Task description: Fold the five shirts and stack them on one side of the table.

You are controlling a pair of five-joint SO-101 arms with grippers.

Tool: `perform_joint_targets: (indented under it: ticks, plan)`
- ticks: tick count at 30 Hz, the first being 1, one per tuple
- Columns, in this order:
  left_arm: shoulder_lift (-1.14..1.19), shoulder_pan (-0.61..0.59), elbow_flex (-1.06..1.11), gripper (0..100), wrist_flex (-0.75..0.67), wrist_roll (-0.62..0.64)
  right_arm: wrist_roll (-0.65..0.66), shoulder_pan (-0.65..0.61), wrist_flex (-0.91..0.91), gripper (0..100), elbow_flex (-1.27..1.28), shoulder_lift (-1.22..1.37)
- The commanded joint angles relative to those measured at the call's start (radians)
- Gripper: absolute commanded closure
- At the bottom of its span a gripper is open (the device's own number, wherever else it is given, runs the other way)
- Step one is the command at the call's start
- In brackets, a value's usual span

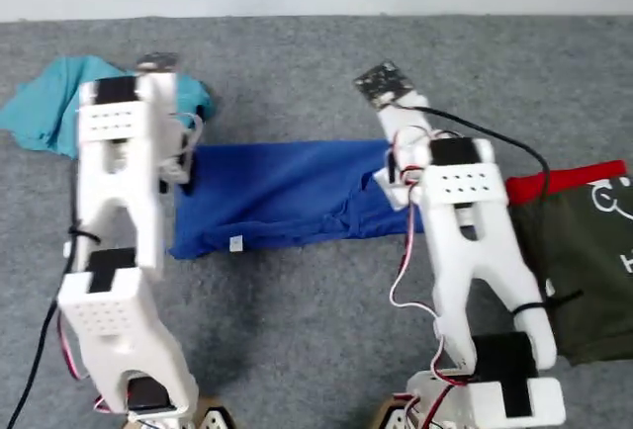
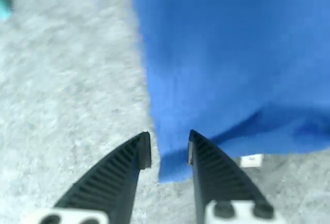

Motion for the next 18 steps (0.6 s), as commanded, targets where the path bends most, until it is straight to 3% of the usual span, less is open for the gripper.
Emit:
perform_joint_targets:
  ticks: [1, 6, 18]
  plan:
    - [-0.002, -0.026, -0.036, 86, 0.006, 0.025, -0.009, 0.028, 0.042, 76.1, -0.037, -0.054]
    - [0.14, -0.043, -0.101, 77, 0.006, 0.026, -0.009, 0.025, 0.07, 76.1, -0.037, -0.056]
    - [0.502, -0.087, -0.39, 77, 0.006, 0.084, -0.009, 0.024, 0.07, 76.1, -0.035, -0.056]
